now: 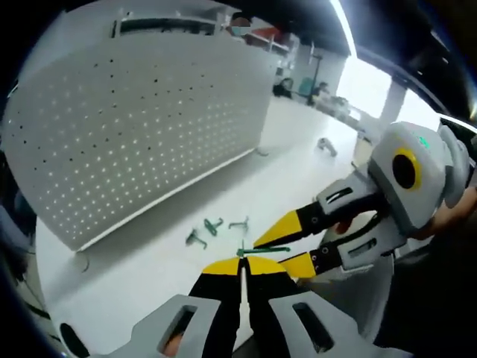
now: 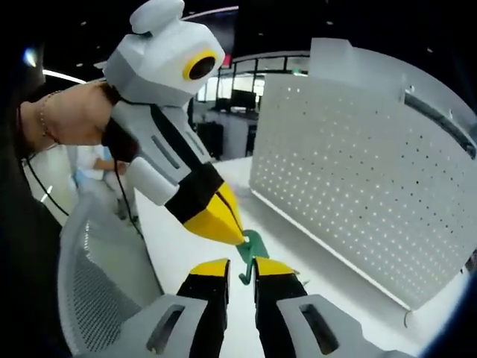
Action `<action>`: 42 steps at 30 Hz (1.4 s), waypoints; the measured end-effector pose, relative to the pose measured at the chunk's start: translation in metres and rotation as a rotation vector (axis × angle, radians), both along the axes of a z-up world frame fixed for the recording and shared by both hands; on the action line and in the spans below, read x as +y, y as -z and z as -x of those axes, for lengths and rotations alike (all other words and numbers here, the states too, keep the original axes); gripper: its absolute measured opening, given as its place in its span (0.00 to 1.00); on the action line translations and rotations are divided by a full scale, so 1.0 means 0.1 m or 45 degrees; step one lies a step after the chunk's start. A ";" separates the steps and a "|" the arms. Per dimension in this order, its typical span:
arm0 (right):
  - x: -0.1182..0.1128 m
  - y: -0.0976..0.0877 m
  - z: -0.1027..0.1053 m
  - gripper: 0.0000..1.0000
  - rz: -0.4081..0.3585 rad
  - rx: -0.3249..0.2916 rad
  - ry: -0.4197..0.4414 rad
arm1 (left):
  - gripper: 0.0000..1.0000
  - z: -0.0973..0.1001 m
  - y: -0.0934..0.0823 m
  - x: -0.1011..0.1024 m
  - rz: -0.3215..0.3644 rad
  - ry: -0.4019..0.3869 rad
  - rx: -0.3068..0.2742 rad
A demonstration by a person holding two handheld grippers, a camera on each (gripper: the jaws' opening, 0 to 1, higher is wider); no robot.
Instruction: Insert the hook assembly into the mounting plate slot until the hook locks in place.
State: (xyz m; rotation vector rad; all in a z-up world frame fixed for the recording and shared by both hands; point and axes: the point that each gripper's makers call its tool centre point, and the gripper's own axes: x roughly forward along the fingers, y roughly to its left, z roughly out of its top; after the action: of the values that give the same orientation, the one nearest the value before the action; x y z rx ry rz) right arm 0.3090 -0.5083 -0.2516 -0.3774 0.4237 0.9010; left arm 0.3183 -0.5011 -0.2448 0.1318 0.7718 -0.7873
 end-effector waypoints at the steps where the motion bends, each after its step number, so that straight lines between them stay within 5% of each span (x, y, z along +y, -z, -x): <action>1: 0.00 0.00 0.00 0.09 0.003 -0.003 0.000 | 0.01 0.00 0.00 0.00 0.003 0.000 0.004; 13: -0.04 -0.04 -0.03 0.02 0.009 -0.049 0.013 | 0.01 0.01 -0.05 -0.06 0.077 -0.011 0.052; 26: -0.06 -0.08 -0.02 0.01 -0.051 -0.005 0.063 | 0.01 0.02 -0.06 -0.06 0.115 -0.019 0.063; 42: -0.08 -0.04 -0.02 0.00 -0.059 0.047 0.106 | 0.02 0.03 -0.06 -0.09 0.082 0.065 -0.038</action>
State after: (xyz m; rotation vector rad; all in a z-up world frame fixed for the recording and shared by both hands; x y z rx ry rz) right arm 0.3114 -0.5159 -0.2478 -0.2988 0.4483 0.8366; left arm 0.3150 -0.5099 -0.2388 0.1054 0.7166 -0.8556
